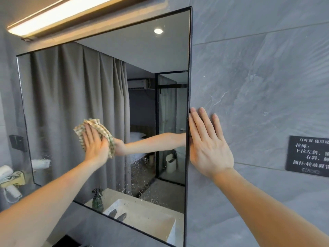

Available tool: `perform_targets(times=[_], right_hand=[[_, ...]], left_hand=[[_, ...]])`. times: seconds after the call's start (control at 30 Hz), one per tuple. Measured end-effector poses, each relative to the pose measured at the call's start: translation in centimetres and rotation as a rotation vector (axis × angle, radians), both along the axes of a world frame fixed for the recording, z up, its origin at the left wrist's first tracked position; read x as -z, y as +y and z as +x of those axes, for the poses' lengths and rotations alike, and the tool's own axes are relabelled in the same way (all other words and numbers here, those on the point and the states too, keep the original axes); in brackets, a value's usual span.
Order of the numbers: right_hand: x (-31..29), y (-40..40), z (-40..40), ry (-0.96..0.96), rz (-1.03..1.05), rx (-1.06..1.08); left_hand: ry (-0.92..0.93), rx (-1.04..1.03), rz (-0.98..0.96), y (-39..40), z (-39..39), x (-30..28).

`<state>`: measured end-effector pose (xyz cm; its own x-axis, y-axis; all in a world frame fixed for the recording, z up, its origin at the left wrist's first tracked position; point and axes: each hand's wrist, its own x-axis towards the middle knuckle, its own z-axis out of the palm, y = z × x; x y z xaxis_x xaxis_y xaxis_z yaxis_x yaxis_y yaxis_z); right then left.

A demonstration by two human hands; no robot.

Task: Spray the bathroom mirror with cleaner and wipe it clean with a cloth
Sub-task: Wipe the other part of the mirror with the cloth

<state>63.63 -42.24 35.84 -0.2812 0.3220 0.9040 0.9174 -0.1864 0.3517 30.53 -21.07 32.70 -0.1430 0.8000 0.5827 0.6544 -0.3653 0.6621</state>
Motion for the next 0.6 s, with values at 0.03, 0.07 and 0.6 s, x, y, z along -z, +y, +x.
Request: perform_targets(times=[0.03, 0.07, 0.6], right_hand=[[0.0, 0.0, 0.0, -0.002, 0.002, 0.004], [0.0, -0.1, 0.0, -0.003, -0.003, 0.007], [-0.2, -0.6, 0.0, 0.019, -0.039, -0.030]], left_hand=[[0.058, 0.017, 0.015, -1.1, 0.8, 1.2], [0.091, 0.029, 0.023, -2.3, 1.8, 2.7], [0.664, 0.253, 0.590, -10.1, 11.2, -1.1]])
